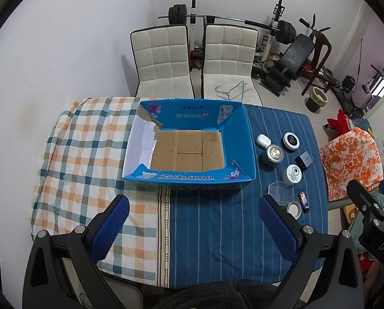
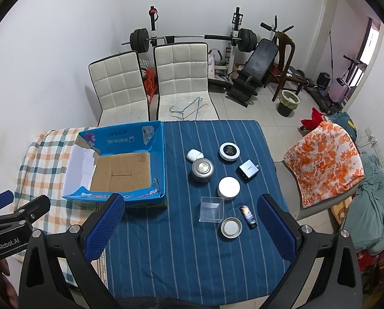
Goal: Organize rigid objects
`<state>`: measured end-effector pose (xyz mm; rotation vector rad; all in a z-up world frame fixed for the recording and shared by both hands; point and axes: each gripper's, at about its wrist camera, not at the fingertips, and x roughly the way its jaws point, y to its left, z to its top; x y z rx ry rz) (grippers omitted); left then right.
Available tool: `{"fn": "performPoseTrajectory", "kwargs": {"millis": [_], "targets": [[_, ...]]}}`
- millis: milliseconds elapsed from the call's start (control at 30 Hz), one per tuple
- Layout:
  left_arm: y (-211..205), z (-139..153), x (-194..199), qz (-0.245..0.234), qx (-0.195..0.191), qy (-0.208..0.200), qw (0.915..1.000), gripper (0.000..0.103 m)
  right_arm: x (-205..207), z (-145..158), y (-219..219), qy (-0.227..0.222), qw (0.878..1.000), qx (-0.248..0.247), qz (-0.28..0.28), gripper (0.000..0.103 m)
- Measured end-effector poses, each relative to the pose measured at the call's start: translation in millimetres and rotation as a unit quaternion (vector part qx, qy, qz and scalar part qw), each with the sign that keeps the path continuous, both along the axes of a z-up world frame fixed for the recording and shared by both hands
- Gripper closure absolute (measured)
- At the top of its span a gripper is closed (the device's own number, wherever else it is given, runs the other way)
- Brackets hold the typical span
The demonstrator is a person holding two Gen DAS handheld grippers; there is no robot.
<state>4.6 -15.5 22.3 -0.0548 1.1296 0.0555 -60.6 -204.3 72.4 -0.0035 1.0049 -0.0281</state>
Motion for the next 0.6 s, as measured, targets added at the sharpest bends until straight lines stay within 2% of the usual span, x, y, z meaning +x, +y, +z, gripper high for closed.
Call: {"fn": "performPoseTrajectory", "kwargs": {"millis": [467, 600], "targets": [[0, 0, 0, 0.001, -0.001, 0.0, 1.0, 0.0, 1, -3, 1, 0.002, 1.0, 0.002, -0.002, 0.0], [-1, -2, 0, -0.001, -0.002, 0.001, 1.0, 0.0, 7, -11, -11, 0.007, 1.0, 0.009, -0.015, 0.0]]}}
